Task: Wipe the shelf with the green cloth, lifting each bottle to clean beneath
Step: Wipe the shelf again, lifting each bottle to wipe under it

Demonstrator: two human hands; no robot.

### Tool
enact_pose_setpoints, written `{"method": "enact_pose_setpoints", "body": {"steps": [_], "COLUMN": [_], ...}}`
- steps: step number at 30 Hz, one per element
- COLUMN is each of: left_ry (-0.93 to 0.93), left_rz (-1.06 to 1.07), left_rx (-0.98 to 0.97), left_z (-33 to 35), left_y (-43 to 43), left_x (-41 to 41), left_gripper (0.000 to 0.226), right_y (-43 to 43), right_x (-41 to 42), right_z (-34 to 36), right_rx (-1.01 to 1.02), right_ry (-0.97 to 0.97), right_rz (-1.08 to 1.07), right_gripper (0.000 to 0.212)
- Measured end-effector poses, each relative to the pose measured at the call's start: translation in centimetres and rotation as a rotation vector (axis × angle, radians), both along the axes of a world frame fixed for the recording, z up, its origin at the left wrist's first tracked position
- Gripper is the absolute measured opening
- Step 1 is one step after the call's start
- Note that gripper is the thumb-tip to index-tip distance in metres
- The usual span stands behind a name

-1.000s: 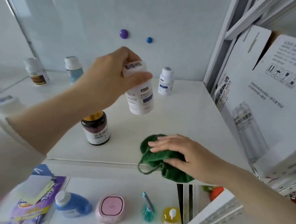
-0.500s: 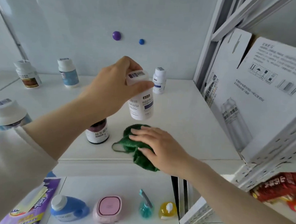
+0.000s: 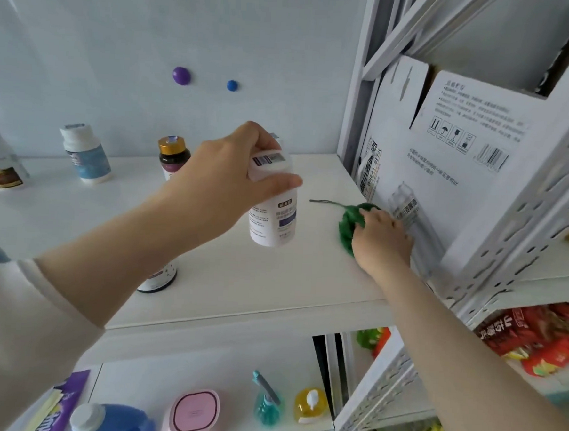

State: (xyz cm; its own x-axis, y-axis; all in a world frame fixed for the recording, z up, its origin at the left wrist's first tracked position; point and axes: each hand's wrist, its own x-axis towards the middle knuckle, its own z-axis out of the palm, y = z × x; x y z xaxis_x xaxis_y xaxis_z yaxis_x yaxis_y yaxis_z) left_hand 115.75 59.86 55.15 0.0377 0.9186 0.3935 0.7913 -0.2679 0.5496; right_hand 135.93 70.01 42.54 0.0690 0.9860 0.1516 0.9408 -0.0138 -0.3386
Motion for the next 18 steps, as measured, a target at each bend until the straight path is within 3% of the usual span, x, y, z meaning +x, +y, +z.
{"method": "enact_pose_setpoints", "body": {"steps": [7, 14, 16, 18], "left_ry": [0.015, 0.067, 0.05, 0.035], "left_rz": [-0.018, 0.045, 0.035, 0.015], "left_rx": [0.007, -0.009, -0.017, -0.015], "left_z": [-0.3, -0.5, -0.8, -1.0], "left_y": [0.5, 2.4, 2.8, 2.8], "left_x": [-0.2, 0.5, 0.8, 0.9], "left_gripper": [0.043, 0.041, 0.041, 0.039], "right_y": [-4.3, -11.6, -11.6, -9.7], "right_x": [-1.3, -9.2, -6.9, -3.2], "right_z": [0.3, -0.5, -0.3, -0.3], "right_rx": [0.007, 0.121, 0.128, 0.147], "right_ry": [-0.093, -0.062, -0.058, -0.041], "right_rz": [0.201, 0.821, 0.863, 0.748], "right_gripper": [0.046, 0.045, 0.045, 0.045]}}
